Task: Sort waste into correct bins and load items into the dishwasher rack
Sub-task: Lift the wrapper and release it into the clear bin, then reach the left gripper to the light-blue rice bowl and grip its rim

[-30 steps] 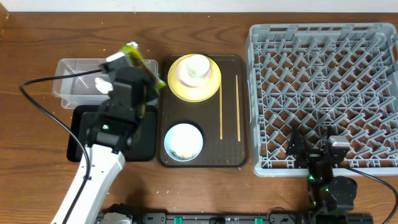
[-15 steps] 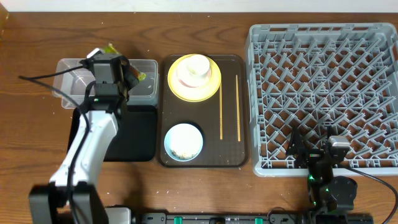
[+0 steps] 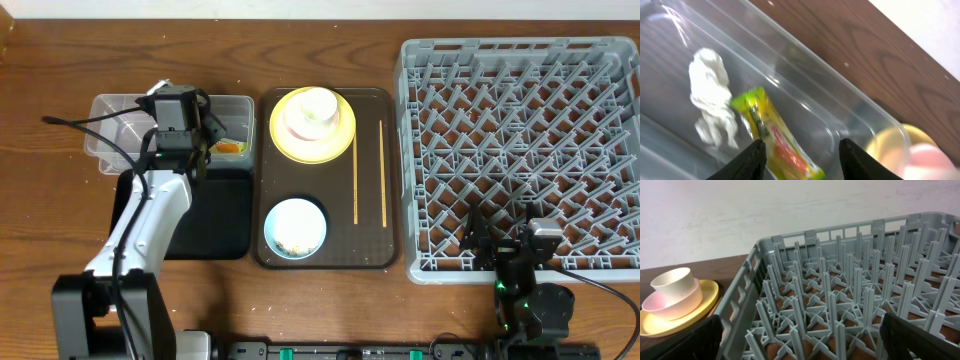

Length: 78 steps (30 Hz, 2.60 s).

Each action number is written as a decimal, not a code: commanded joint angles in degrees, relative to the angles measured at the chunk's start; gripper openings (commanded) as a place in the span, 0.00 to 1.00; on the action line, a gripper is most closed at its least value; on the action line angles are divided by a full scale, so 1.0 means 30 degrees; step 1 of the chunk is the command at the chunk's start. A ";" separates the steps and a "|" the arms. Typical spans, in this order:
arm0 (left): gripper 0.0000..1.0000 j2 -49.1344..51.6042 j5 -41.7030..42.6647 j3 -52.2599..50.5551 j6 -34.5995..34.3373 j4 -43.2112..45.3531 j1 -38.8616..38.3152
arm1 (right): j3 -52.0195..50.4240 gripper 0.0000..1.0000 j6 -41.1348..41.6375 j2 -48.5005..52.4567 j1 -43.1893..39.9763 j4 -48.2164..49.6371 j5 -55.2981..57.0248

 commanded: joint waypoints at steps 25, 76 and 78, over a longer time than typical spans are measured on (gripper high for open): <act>0.40 -0.4787 0.4736 -0.0044 0.0583 -1.2932 -0.9573 | -0.0066 0.99 -0.0087 -0.0080 -0.0160 -0.0022 -0.0073; 0.22 0.2310 -0.0372 -0.0051 -0.0532 -1.0375 -1.5336 | -0.0066 0.99 -0.0087 -0.0080 -0.0160 -0.0022 -0.0073; 0.20 0.2310 -0.0357 -0.0051 -0.0532 -1.0382 -1.5336 | -0.0066 0.99 -0.0087 -0.0080 -0.0160 -0.0022 -0.0073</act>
